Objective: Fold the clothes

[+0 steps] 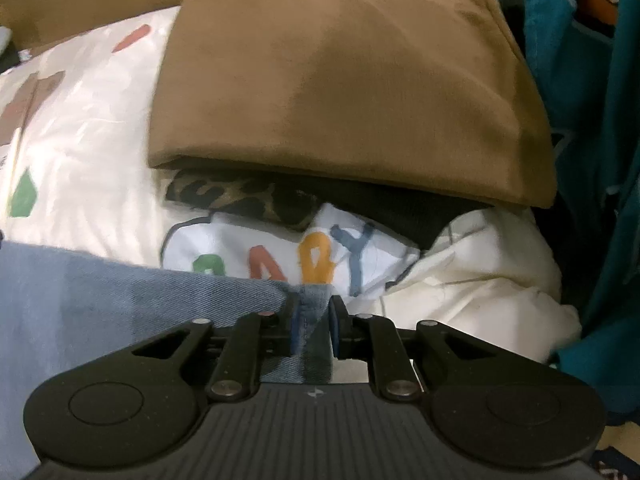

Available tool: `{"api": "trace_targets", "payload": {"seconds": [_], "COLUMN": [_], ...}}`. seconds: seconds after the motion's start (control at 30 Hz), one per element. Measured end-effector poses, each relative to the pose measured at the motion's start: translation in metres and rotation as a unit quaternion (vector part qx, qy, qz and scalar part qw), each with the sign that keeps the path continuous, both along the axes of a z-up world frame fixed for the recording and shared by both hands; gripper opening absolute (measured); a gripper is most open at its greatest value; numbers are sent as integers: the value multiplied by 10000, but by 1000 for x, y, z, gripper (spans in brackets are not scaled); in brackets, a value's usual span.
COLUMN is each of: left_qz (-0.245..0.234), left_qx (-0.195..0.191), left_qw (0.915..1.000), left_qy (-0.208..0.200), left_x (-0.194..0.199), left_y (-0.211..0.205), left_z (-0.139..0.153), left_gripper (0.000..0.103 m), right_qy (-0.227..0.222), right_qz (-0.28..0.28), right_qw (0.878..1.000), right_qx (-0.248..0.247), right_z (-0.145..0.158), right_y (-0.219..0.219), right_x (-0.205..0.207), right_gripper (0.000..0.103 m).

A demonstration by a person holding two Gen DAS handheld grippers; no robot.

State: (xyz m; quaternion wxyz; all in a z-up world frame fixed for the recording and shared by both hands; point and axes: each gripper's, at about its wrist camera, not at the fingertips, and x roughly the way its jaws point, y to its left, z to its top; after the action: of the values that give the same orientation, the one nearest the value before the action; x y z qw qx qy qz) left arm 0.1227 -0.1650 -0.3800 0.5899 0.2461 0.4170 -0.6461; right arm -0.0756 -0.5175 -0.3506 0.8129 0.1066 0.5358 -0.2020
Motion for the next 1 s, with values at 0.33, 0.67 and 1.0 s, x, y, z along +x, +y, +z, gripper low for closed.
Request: {"api": "trace_targets", "payload": {"seconds": [0.33, 0.67, 1.0], "left_qz": [641, 2117, 3299], "left_qx": [258, 457, 394], "left_qw": [9964, 9738, 9413], "left_qy": [-484, -696, -596], "left_x": [15, 42, 12], "left_y": [53, 153, 196], "left_z": [27, 63, 55], "left_gripper": [15, 29, 54], "right_qy": [-94, -445, -509], "right_qz": [-68, 321, 1232], "right_qw": [9991, 9985, 9903], "right_qx": [-417, -29, 385], "right_z": [35, 45, 32], "right_y": [23, 69, 137], "right_x": [-10, -1, 40], "right_gripper": [34, 34, 34]}}
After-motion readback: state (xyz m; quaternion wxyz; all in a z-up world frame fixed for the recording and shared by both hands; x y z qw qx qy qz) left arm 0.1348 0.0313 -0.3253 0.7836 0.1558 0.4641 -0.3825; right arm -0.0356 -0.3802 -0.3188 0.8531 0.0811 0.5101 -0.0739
